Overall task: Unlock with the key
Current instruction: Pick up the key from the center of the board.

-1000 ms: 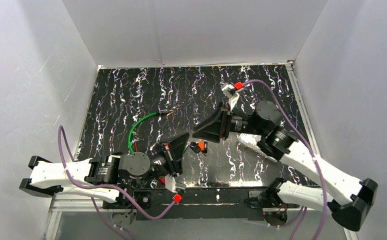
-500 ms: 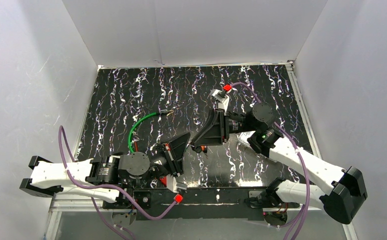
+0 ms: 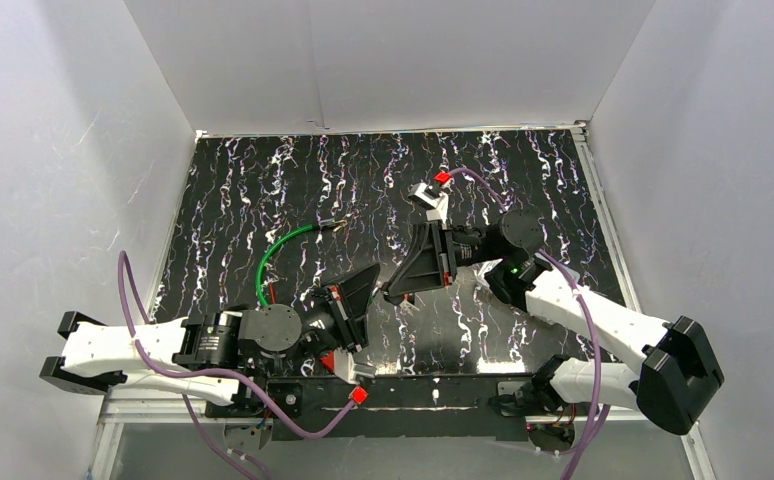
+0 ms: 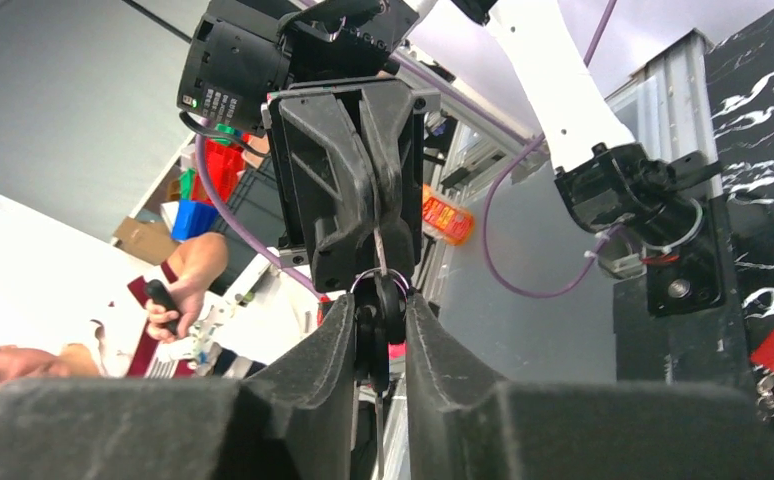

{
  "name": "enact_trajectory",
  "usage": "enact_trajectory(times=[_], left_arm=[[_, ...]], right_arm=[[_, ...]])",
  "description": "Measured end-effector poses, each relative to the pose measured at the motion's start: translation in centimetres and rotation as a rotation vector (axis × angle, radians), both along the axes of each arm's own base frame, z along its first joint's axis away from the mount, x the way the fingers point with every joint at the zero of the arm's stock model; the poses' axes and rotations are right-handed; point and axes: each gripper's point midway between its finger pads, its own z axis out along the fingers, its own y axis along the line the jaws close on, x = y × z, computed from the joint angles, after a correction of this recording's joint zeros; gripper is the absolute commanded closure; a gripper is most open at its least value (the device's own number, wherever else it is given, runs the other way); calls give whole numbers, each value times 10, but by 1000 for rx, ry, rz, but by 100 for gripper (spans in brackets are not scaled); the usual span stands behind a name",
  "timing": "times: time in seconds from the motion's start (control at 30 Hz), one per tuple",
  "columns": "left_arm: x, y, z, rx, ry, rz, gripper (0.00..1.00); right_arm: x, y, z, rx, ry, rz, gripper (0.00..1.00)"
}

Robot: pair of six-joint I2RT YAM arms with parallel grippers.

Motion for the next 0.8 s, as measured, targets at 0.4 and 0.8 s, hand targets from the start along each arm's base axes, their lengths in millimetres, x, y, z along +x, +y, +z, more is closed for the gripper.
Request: enact_trajectory(times=[0.4, 0.8], left_arm=[[2, 0, -2, -9, -6, 18, 100], [2, -3, 2, -38, -5, 20, 100]], right_arm=[[4, -4, -4, -16, 66, -16, 99], [4, -5, 5, 14, 77, -21, 60]])
